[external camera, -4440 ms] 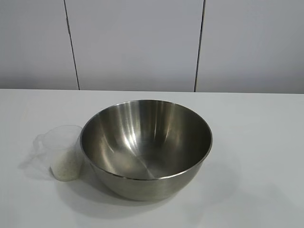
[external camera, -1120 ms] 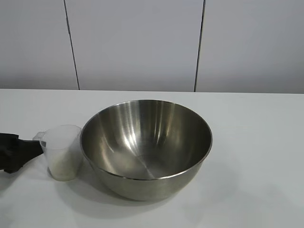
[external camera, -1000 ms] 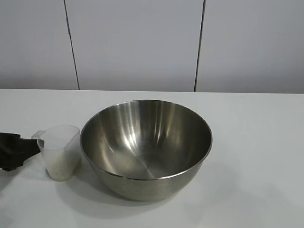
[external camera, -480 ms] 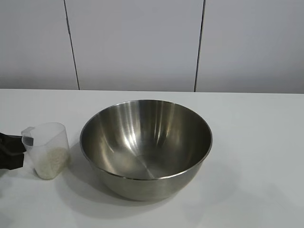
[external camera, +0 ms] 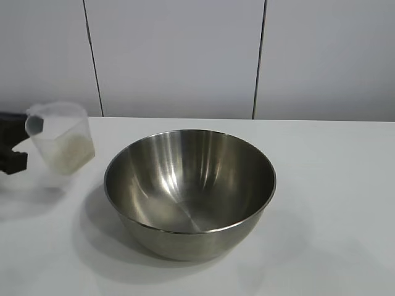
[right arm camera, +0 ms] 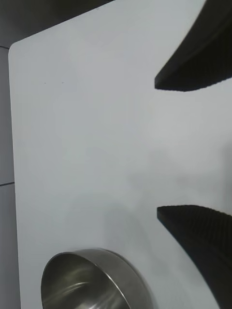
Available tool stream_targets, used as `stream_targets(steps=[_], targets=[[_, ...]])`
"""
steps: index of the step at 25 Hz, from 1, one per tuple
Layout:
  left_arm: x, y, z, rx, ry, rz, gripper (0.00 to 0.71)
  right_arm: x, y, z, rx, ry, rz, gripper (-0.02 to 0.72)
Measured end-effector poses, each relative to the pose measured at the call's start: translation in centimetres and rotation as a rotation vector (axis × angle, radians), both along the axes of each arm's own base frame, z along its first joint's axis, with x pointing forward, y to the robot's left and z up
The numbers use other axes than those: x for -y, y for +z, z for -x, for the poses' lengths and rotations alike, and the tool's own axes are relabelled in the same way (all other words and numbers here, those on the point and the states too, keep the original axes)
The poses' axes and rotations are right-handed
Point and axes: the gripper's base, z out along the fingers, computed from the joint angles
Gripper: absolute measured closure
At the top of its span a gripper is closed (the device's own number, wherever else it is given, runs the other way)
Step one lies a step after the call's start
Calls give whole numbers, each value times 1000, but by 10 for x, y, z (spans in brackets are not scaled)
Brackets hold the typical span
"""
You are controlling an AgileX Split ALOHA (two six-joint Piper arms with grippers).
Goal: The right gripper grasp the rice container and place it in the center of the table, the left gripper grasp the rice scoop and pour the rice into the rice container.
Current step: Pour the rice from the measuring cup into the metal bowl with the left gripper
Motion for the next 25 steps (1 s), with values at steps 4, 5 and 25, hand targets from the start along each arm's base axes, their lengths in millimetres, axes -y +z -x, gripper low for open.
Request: stream_targets(steps=[4, 5, 25], targets=[[33, 30, 3, 30, -97, -108, 701, 0, 0, 0, 0, 0, 0, 237], [42, 34, 3, 27, -123, -148, 701, 0, 0, 0, 0, 0, 0, 237], [139, 60, 2, 601, -438, -1058, 701, 0, 0, 0, -1, 0, 0, 237]])
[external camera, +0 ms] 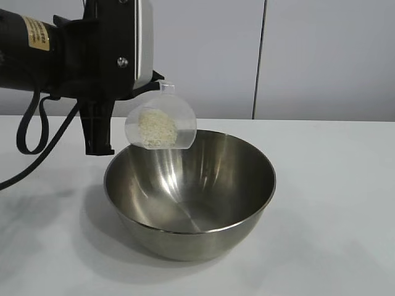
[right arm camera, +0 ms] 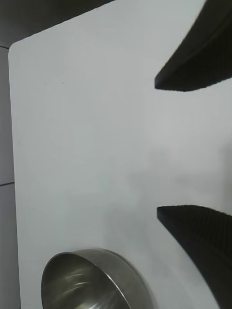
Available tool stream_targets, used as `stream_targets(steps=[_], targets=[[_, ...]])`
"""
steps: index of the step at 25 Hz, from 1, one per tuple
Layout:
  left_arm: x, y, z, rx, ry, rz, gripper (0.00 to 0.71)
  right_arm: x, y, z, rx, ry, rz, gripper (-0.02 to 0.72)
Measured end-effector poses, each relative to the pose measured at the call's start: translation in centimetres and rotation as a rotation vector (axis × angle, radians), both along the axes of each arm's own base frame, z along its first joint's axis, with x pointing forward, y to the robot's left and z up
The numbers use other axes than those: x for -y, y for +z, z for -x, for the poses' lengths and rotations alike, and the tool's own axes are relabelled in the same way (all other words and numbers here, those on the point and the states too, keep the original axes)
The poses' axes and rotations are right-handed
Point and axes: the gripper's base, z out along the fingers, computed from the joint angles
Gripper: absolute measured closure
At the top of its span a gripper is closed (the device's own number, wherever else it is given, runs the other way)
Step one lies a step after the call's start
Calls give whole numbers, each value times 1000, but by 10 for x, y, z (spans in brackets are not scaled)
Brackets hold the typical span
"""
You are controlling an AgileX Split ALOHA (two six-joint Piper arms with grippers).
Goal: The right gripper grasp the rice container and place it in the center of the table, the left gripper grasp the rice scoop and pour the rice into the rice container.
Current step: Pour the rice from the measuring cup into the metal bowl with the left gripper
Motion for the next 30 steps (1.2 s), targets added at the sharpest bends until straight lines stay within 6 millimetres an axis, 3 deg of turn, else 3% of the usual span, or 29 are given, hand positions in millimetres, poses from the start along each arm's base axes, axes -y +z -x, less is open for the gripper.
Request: stream_targets(steps=[8, 14, 23, 30], targets=[[9, 2, 6, 409, -234, -398, 701, 0, 0, 0, 0, 0, 0, 237], [12, 11, 6, 697, -307, -554, 701, 0, 0, 0, 0, 0, 0, 237], [14, 20, 5, 822, -293, -550, 701, 0, 0, 0, 0, 0, 0, 237], [13, 20, 5, 766, -268, -487, 701, 0, 0, 0, 1, 0, 0, 237]])
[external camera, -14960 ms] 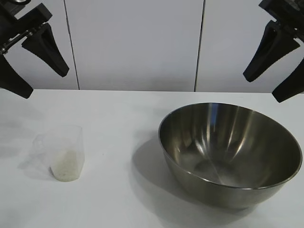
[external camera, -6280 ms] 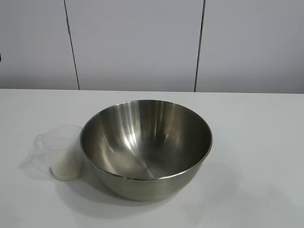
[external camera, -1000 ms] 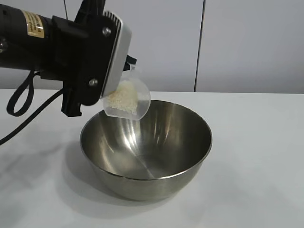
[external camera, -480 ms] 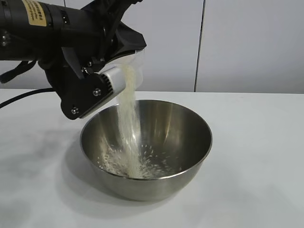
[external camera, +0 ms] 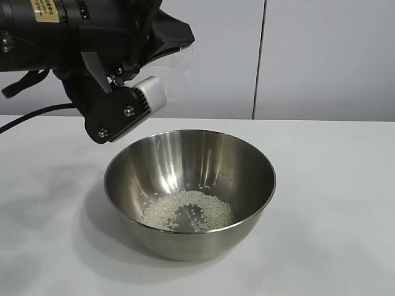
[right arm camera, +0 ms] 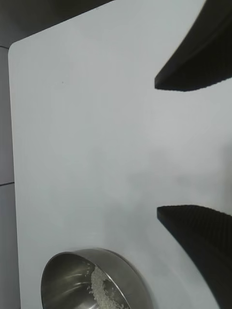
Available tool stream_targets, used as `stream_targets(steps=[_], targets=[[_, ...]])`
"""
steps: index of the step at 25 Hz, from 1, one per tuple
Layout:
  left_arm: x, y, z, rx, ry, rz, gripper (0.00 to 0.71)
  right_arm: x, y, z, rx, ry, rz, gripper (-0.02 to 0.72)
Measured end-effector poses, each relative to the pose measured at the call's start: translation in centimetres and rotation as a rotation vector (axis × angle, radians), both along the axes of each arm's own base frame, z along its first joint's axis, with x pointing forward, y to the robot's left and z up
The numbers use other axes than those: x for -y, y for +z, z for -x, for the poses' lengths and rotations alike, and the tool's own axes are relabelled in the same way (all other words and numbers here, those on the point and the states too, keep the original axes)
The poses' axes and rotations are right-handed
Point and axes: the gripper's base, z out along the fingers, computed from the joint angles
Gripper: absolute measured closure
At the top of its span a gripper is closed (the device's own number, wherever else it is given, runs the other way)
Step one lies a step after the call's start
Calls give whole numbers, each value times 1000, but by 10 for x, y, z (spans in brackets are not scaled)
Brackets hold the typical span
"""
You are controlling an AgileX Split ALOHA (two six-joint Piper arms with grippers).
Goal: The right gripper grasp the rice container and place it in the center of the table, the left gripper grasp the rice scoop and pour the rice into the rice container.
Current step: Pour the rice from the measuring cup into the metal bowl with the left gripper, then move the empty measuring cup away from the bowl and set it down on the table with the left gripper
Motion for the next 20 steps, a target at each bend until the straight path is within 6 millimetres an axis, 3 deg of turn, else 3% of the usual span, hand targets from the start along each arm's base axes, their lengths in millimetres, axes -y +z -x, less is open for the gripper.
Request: stream_targets(steps=[10, 20], targets=[[-17, 1, -14, -737, 318, 895, 701, 0, 0, 0, 0, 0, -1, 237], [-71, -5, -43, -1088, 588, 1755, 701, 0, 0, 0, 0, 1, -2, 237]])
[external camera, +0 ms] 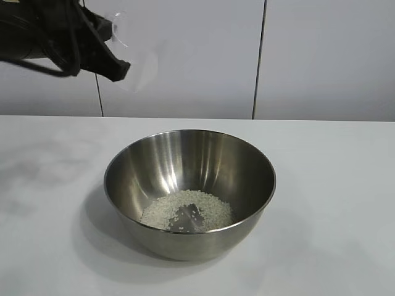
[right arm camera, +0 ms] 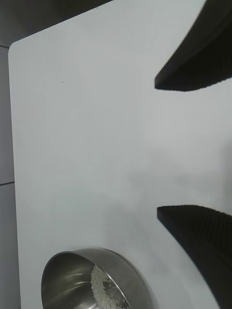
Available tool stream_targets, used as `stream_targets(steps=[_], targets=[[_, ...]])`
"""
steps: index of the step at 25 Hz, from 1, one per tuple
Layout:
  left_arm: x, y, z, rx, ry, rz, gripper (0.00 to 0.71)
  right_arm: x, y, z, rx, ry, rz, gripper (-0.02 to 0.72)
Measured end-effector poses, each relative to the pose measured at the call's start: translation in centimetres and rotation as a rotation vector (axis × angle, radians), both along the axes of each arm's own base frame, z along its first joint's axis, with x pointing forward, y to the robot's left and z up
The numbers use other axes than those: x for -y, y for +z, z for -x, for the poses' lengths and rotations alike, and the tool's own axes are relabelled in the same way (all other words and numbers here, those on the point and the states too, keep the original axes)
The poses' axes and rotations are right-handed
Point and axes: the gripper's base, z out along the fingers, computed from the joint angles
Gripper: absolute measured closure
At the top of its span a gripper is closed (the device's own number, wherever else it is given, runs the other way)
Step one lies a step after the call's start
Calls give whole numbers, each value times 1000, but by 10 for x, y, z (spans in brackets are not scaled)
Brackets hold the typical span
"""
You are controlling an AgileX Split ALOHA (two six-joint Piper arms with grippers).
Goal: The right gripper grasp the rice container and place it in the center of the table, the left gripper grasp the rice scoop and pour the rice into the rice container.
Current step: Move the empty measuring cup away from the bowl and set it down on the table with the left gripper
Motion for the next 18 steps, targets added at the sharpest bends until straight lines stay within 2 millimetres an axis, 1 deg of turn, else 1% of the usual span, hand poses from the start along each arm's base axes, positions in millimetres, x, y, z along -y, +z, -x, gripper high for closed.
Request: stream_targets(steps=[4, 6, 8, 12, 15, 18], targets=[[-32, -20, 0, -119, 109, 195, 701, 0, 0, 0, 0, 0, 0, 237], [-49, -34, 6, -166, 132, 263, 701, 0, 0, 0, 0, 0, 0, 237], [-67, -44, 13, -165, 147, 333, 701, 0, 0, 0, 0, 0, 0, 237], [-96, -61, 32, -148, 121, 325, 701, 0, 0, 0, 0, 0, 0, 237], [-107, -75, 42, -189, 79, 262, 701, 0, 0, 0, 0, 0, 0, 237], [-109, -96, 42, -257, 31, 221, 701, 0, 0, 0, 0, 0, 0, 237]])
